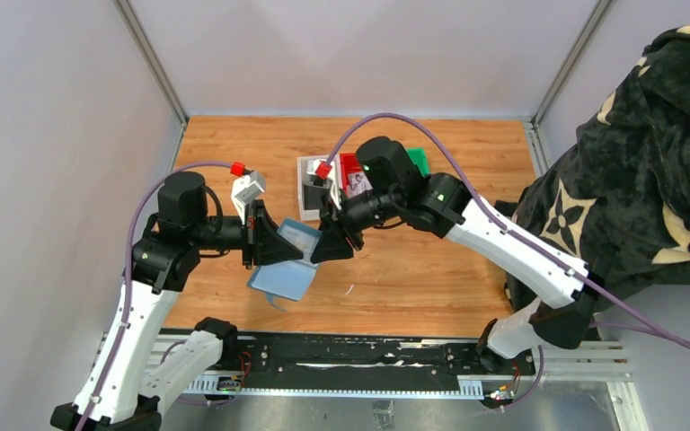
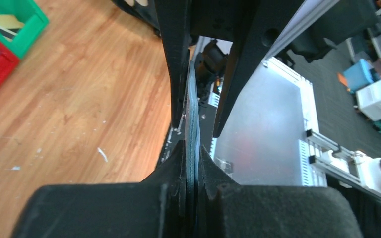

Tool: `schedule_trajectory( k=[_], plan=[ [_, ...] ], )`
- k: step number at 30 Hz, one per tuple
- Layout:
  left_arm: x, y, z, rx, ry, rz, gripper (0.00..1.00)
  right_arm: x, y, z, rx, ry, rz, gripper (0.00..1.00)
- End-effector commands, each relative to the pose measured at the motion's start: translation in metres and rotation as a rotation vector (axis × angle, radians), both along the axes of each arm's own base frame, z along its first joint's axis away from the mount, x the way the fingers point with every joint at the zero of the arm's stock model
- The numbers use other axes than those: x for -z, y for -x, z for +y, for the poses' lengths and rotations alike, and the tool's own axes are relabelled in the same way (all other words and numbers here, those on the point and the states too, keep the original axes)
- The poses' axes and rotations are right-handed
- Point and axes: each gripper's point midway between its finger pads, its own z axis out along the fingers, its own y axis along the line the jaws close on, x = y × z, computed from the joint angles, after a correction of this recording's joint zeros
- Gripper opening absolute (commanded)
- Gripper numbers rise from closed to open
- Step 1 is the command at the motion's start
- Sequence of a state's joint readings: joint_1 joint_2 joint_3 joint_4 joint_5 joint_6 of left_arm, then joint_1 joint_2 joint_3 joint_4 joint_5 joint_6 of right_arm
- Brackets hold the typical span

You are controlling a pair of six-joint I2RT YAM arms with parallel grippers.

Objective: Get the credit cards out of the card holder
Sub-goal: Remove the credit card from the card holder.

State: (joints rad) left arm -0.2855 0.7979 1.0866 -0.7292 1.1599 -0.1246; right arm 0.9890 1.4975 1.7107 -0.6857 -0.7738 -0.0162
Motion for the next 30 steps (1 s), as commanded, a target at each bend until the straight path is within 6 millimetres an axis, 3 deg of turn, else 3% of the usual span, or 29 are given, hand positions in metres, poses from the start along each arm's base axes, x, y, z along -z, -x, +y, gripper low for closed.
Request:
schedule_trajectory(
  k=[1,3,4,7,13,24,26,30],
  plan=[
    [-0.028,-0.012,-0.001,-0.085,0.050,-0.080,0.00,-0.037,-0.016,-0.006,0.160,-0.239,0.094,0.42],
    [-0.047,-0.013,-0.003,-0.118,0.133,-0.090,0.00,-0.049,-0.022,-0.008,0.202,-0.407,0.155,0.47],
    [-0.059,-0.013,-0.004,-0.138,0.187,-0.093,0.00,-0.068,-0.019,-0.014,0.194,-0.543,0.131,0.47],
    [-0.081,-0.012,-0.003,-0.184,0.293,-0.097,0.00,-0.076,-0.012,-0.024,0.207,-0.688,0.195,0.46],
    [-0.095,-0.015,-0.005,-0.195,0.334,-0.003,0.00,-0.079,-0.015,-0.031,0.243,-0.814,0.308,0.39],
    [-0.096,-0.013,-0.004,-0.206,0.342,0.022,0.00,-0.093,-0.004,-0.033,0.119,-0.972,0.397,0.50],
    [-0.096,-0.014,-0.004,-0.208,0.343,0.024,0.00,-0.092,-0.007,-0.029,0.134,-0.958,0.404,0.43],
    [-0.093,-0.014,-0.004,-0.208,0.342,0.036,0.00,-0.094,-0.012,-0.021,0.154,-0.923,0.398,0.20]
  ],
)
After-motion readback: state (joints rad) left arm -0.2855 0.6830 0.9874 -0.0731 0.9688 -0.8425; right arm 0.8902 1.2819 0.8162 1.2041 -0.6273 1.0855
